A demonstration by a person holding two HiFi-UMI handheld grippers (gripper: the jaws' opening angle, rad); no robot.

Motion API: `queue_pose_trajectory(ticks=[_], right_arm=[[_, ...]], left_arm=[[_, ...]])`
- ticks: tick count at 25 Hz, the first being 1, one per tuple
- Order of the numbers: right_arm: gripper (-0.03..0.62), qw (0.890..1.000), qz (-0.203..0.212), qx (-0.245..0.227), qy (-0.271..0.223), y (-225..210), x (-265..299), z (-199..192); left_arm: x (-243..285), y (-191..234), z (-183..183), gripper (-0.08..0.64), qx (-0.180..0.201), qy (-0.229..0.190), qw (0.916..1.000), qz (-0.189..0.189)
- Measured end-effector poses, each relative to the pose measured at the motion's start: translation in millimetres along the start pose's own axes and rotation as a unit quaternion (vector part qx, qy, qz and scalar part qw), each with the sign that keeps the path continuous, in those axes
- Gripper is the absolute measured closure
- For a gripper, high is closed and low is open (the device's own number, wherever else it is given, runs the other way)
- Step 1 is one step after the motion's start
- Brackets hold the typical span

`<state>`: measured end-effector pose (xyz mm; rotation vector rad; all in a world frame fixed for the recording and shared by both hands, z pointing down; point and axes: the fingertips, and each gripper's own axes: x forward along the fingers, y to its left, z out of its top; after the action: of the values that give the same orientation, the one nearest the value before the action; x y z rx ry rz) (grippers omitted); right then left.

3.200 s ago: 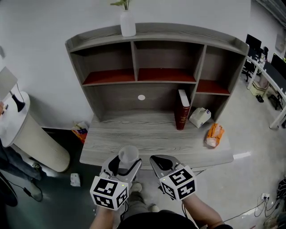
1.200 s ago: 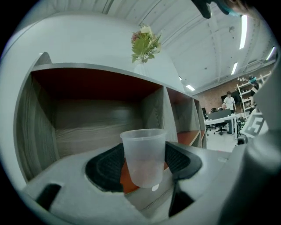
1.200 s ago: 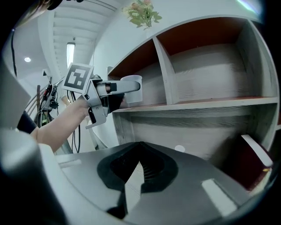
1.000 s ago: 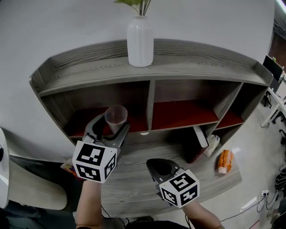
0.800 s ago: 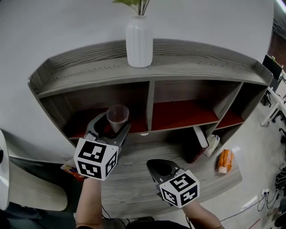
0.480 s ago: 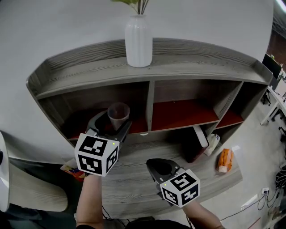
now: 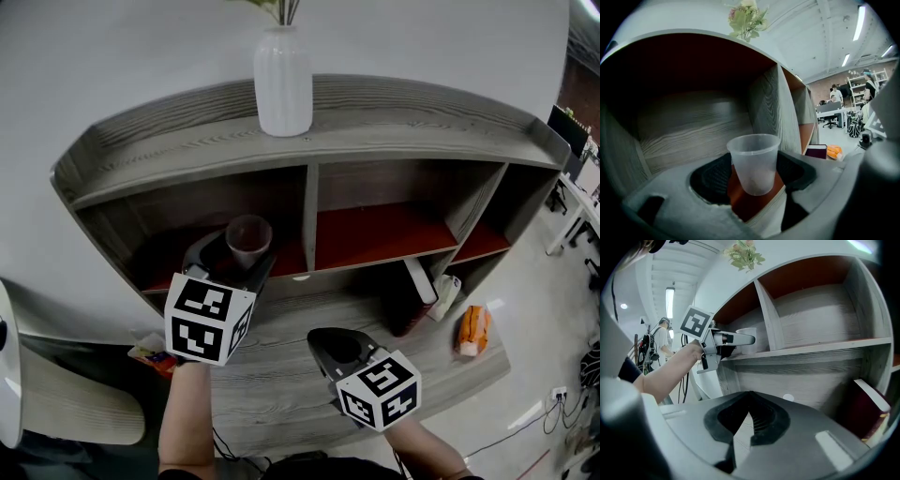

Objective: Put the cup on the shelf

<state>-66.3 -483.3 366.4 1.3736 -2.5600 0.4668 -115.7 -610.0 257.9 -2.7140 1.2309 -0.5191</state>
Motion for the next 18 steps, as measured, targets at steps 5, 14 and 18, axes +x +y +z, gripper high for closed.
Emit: queue_pose_trajectory(ticks=[5,14,18], right_arm=[[0.592,1.000,0.000,0.000,-0.001,1,-2,-1],[0.592,1.000,0.002,-0.001,-0.007,9,-13,-6],[0.592,1.000,0.001,0.004,-0.009,8,-26,-12]], left_arm=[[-2,4,-3,0.183,0.011,0.004,0.9998,0.018],[-29,1,-1,0.124,0.002,-0.043,0.9979,0.048],[-57,-11,-9,0.173,-0.045,-0.077,0.9946,0.055]])
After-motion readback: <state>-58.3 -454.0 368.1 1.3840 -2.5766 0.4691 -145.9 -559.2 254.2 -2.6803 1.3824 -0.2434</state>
